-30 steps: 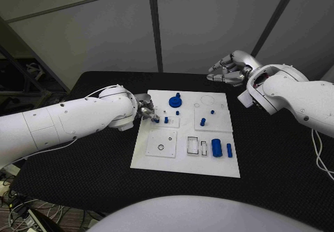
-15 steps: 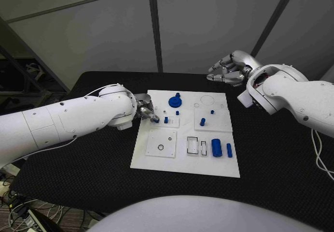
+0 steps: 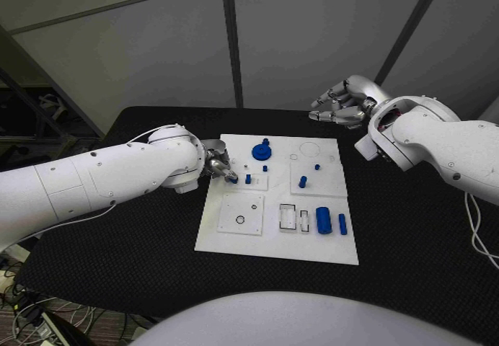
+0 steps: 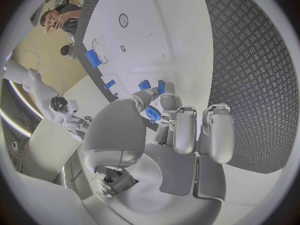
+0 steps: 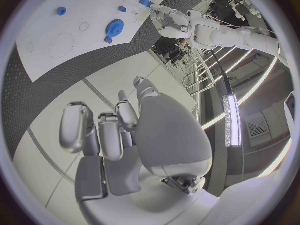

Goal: Assemble the parts on the task board

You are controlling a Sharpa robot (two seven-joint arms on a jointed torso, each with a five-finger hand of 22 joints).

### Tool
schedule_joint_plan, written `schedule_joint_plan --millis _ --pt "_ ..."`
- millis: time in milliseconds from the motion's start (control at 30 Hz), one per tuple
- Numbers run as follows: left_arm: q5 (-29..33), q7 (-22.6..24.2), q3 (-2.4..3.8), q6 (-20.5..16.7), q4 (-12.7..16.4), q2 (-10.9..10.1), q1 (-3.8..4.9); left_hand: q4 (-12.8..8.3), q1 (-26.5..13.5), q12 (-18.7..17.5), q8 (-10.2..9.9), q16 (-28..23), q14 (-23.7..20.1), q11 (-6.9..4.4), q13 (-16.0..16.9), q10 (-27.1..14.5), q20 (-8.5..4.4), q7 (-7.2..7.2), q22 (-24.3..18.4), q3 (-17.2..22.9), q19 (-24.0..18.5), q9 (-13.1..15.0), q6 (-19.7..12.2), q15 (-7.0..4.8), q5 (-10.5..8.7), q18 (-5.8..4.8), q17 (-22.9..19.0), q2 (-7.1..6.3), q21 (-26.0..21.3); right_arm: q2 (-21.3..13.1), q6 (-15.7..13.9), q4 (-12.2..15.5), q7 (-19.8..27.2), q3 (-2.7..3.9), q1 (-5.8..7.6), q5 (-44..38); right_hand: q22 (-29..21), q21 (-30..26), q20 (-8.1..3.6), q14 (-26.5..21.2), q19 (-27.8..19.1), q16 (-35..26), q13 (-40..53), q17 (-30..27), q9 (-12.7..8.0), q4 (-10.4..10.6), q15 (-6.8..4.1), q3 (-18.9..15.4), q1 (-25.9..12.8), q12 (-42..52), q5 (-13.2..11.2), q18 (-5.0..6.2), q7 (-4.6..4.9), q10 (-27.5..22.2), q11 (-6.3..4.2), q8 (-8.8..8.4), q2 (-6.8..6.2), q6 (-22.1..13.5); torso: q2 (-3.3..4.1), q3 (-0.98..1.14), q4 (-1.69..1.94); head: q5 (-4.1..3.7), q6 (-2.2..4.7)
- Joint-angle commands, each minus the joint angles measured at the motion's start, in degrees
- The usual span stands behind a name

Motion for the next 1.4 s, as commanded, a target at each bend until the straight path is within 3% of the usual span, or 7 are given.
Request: schedule_joint_plan --millis 33,500,1067,1200,1400 --pt "-0.37 -0.53 -0.36 3.37 -0.65 0.56 -0.37 -7.61 0.12 0.28 0.03 0.17 3.66 -0.61 0.05 0.89 -0.21 0.02 8.84 7.46 1.24 0.05 0.59 -0.4 0.41 -1.27 7.95 -0.33 0.24 0.09 0.25 0.0 0.23 0.02 0.1 -0.17 -0.02 -0.35 -0.16 4.5 -0.33 -0.17 0.07 8.97 -0.03 0.34 -0.23 0.05 -0.28 -0.14 0.37 0.7 -0.07 -0.08 -0.06 0.28 0.06 -0.4 0.02 0.05 -0.04 0.01 0.0" --pt "-0.36 -0.68 -0.32 6.69 -4.73 3.0 0.2 -7.62 0.1 0.14 0.03 0.14 3.66 -0.61 -0.13 0.86 -0.21 0.0 8.68 7.49 1.12 0.07 0.61 -0.41 0.46 -1.21 7.93 -0.37 0.06 0.15 0.27 -0.01 0.16 0.02 0.1 -0.17 -0.02 -0.35 -0.16 4.5 -0.33 -0.17 0.07 8.97 -0.03 0.34 -0.23 0.05 -0.28 -0.14 0.37 0.7 -0.07 -0.08 -0.06 0.28 0.06 -0.4 0.02 0.08 -0.04 -0.19 0.0" --pt "-0.37 -0.55 -0.33 8.29 -5.96 3.72 0.44 -7.12 -0.39 -0.22 -0.15 0.11 3.66 -0.53 -0.48 0.83 -0.19 0.05 8.46 7.46 0.91 0.14 0.48 -0.35 0.51 -1.14 7.91 -0.2 -0.24 0.13 0.54 -0.01 0.13 0.02 0.1 -0.17 -0.03 -0.37 -0.17 4.5 -0.32 -0.2 0.01 8.94 -0.03 0.36 -0.23 0.05 -0.31 -0.18 0.37 0.7 -0.07 -0.12 -0.06 0.3 0.07 -0.41 -0.01 0.1 0.05 -0.42 0.0" --pt "-0.37 -0.44 -0.34 6.87 -6.11 3.66 0.48 -5.39 -2.6 -0.41 -0.45 0.1 3.67 -0.66 -0.67 1.06 -0.12 -0.32 8.45 5.77 0.85 0.23 0.4 -0.34 0.26 -1.13 7.9 -0.32 -0.36 0.12 0.48 -0.02 0.16 0.02 0.1 -0.17 -0.04 -0.38 -0.18 4.49 -0.3 -0.23 -0.04 8.91 -0.03 0.38 -0.24 0.05 -0.33 -0.22 0.37 0.7 -0.07 -0.16 -0.06 0.32 0.08 -0.42 -0.05 0.06 0.04 -0.43 0.0" --pt "-0.34 -0.35 -0.34 4.07 -6.05 3.38 0.5 0.17 -8.83 -0.32 -1.32 0.11 3.67 -0.91 -0.64 0.91 -0.29 -0.64 8.56 -3.32 0.9 -0.18 1.53 -0.57 -0.1 -1.15 7.93 -0.96 -0.43 0.06 0.4 -0.03 0.19 0.02 0.1 -0.17 -0.16 -0.44 -0.18 4.47 -0.36 -0.27 -0.12 8.84 -0.04 0.38 -0.24 0.04 -0.34 -0.29 0.37 0.73 -0.07 -0.22 -0.06 0.32 0.07 -0.44 -0.02 0.02 0.04 -0.48 0.0"
